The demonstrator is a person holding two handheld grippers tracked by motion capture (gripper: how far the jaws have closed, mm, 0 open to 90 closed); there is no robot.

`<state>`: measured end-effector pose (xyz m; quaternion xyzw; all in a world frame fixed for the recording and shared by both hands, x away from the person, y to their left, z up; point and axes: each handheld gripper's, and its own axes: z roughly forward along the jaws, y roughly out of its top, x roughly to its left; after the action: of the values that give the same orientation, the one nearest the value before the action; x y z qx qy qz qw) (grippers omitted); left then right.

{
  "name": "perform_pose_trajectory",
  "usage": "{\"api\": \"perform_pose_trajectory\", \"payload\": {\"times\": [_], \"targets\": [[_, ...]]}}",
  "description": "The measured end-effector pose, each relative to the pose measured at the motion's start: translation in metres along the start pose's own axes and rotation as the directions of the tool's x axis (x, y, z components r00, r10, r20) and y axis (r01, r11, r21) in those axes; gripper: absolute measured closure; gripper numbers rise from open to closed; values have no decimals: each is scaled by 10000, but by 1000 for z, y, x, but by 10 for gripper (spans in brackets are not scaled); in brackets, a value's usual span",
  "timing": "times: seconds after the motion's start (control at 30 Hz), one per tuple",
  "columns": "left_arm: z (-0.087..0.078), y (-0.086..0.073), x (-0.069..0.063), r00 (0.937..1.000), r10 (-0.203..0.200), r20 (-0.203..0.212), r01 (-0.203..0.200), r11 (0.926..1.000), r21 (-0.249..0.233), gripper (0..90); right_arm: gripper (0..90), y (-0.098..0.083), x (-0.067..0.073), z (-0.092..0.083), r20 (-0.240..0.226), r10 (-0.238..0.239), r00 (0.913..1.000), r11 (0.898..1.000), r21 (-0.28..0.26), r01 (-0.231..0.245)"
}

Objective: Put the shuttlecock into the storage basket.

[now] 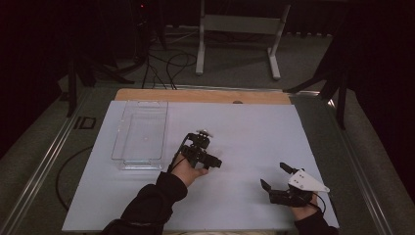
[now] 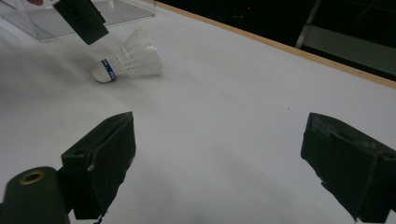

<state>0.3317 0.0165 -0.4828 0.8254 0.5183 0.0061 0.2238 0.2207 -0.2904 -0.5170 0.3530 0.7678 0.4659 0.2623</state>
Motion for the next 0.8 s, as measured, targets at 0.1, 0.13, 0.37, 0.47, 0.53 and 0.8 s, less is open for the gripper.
{"api": "perform_pose_trajectory", "payload": {"times": [0.1,0.13,0.37,0.47,0.53,0.8], "targets": [[6,-1,1,9997,-214,-77,215,9997,110,154,102,0,0,0,10,5,10000,10000,4,-5],[7,-1,1,9996,-263,-47,264,9995,194,157,102,0,0,0,21,18,10000,10000,4,-18],[13,-2,1,9997,-232,-45,234,9980,590,225,101,0,0,1,51,14,10000,10000,50,-14],[18,-2,-1,9998,-45,-214,65,9953,966,259,102,-1,0,1,31,41,10000,10000,86,-42],[21,-3,0,9997,35,-246,-8,9942,1072,282,102,-1,-1,1,25,26,10000,10000,85,-27],[31,-6,-3,9982,197,-568,-119,9908,1349,379,102,-1,-1,1,57,39,10000,10000,82,-40]]}}
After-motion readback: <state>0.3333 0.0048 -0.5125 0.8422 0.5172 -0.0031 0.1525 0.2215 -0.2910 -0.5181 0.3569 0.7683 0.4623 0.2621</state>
